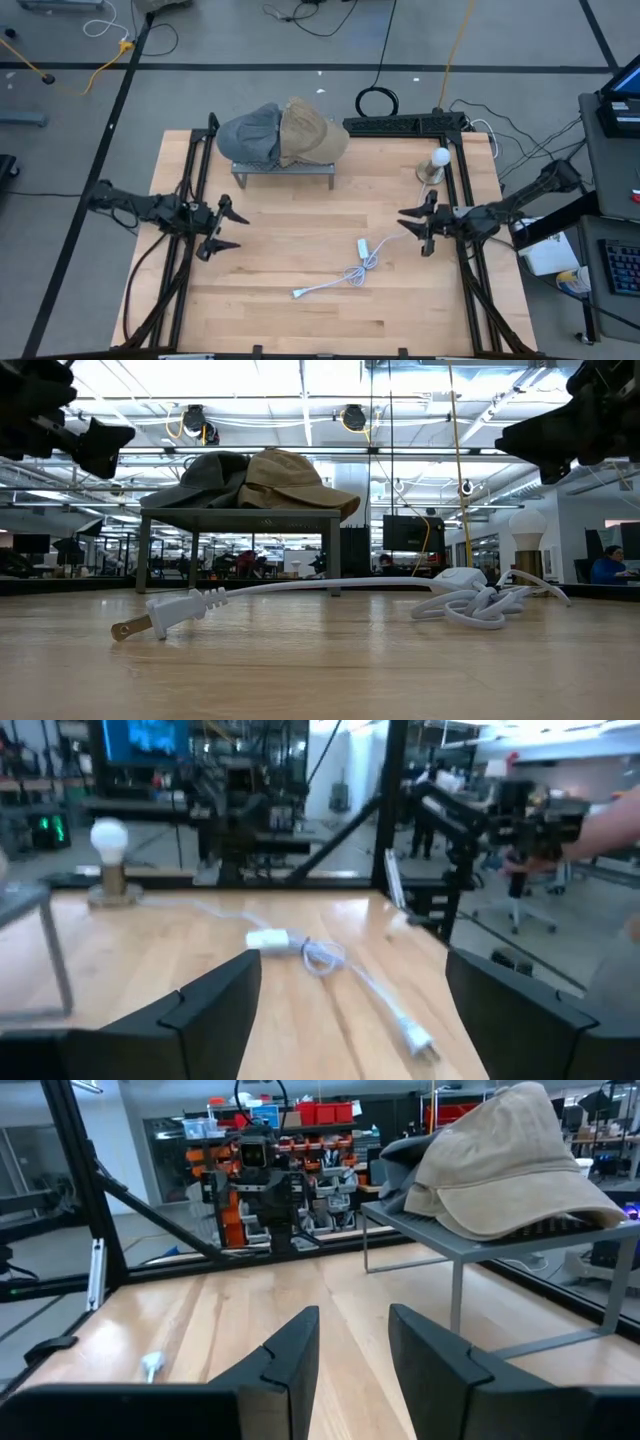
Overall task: Pick & Place hat
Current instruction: Return to Home Position
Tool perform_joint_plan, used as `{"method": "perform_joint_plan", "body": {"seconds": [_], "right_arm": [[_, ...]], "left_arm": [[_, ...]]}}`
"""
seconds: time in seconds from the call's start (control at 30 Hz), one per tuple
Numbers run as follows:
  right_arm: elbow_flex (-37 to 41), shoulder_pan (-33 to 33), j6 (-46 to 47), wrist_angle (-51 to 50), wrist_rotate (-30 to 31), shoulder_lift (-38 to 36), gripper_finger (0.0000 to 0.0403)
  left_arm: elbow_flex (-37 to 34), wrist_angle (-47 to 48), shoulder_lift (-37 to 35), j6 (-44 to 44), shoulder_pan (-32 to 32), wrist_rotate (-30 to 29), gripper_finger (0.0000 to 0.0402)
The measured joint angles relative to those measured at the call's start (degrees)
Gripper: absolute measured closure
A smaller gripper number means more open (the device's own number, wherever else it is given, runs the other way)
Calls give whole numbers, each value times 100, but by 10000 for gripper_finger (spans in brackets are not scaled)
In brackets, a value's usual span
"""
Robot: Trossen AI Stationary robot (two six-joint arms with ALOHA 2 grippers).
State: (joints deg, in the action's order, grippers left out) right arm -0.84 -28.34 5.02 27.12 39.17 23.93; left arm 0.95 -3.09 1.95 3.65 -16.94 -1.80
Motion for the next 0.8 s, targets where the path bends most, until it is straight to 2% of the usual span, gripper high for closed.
{"method": "perform_joint_plan", "body": {"seconds": [0.07,0.3,0.57,0.8], "right_arm": [[0,0,47,-342,-21,-326,286],[4,-106,14,-1284,-16,-1350,287],[4,-315,194,-2197,3,-2350,286],[-2,-449,214,-2204,655,-2374,287]], "left_arm": [[11,243,-188,136,151,44,75],[17,258,-170,139,682,99,74],[11,198,-169,161,1128,838,93],[11,152,-170,240,1363,1095,100]]}}
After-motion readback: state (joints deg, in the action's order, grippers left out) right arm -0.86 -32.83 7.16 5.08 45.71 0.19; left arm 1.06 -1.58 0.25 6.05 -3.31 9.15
